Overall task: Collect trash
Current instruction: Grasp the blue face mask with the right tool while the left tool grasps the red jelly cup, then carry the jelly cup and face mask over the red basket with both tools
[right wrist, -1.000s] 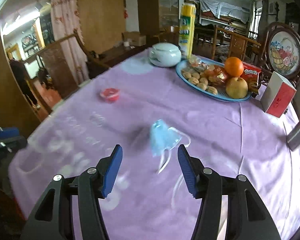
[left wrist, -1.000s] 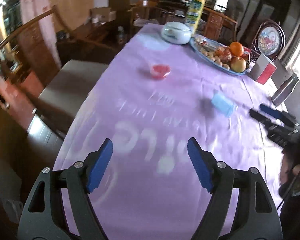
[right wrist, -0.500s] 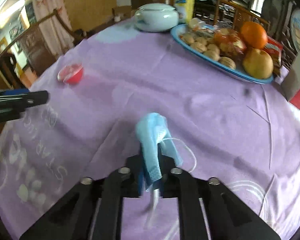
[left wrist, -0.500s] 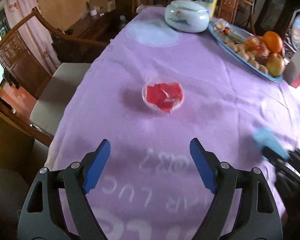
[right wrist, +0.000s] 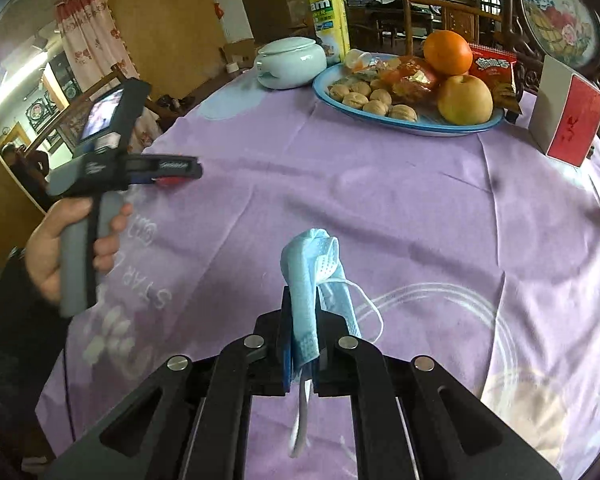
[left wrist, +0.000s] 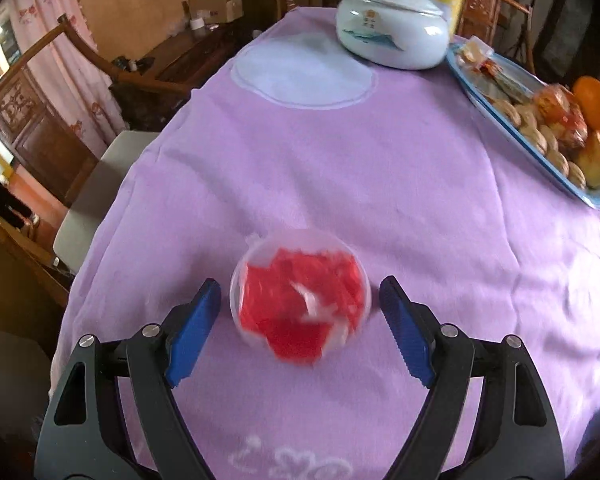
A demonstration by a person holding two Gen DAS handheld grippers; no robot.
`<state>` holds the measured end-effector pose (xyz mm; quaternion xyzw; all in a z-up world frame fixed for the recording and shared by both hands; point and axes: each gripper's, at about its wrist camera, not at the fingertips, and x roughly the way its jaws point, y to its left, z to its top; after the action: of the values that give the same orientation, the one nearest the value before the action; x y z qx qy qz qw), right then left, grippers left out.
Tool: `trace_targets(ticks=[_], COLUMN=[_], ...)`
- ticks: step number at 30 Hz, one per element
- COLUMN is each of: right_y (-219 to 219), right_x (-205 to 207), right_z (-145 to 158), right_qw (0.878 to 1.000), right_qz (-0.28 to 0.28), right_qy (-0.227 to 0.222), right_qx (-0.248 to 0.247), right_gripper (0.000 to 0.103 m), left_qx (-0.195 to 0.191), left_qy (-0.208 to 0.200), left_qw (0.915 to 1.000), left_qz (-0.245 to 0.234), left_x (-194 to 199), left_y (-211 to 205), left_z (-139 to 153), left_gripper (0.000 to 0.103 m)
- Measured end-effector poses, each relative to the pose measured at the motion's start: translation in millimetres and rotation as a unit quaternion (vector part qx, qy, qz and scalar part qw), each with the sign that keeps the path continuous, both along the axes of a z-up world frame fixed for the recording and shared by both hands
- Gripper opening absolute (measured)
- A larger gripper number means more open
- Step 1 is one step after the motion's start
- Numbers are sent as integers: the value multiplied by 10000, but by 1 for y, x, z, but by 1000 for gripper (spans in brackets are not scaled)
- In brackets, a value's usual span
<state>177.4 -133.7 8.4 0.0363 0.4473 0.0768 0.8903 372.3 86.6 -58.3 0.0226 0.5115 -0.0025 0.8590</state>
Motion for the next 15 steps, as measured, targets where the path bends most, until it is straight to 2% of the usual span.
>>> trace_targets(ticks=[2, 3, 5, 9, 12, 15], right_y=[3, 4, 7, 11, 18, 23], right_x=[0, 0, 0, -2, -9, -19], right_z=[1, 1, 1, 1, 3, 6], right_qw=[10000, 10000, 10000, 10000, 9999, 9998], right_qz=[26, 34, 59, 85, 126, 162], right_qy=[-16, -27, -27, 15, 19, 14], right_qx=[-29, -49, -58, -38, -86, -117], right_gripper=[8, 8, 8, 8, 8, 8], left_qx=[23, 46, 67, 230, -3, -59], left_qy=[-54, -99, -93, -301, -209, -209], left_qw=[10000, 9999, 9998, 9986, 9987, 9985], left_qz=[0, -57, -171, -362, -462, -507], left_x=[3, 2, 1, -17, -35, -63], left_y=[0, -2, -5, -8, -3, 2], left_z=[0, 2, 4, 11, 16, 25], left_gripper=[75, 64, 56, 56, 56, 56])
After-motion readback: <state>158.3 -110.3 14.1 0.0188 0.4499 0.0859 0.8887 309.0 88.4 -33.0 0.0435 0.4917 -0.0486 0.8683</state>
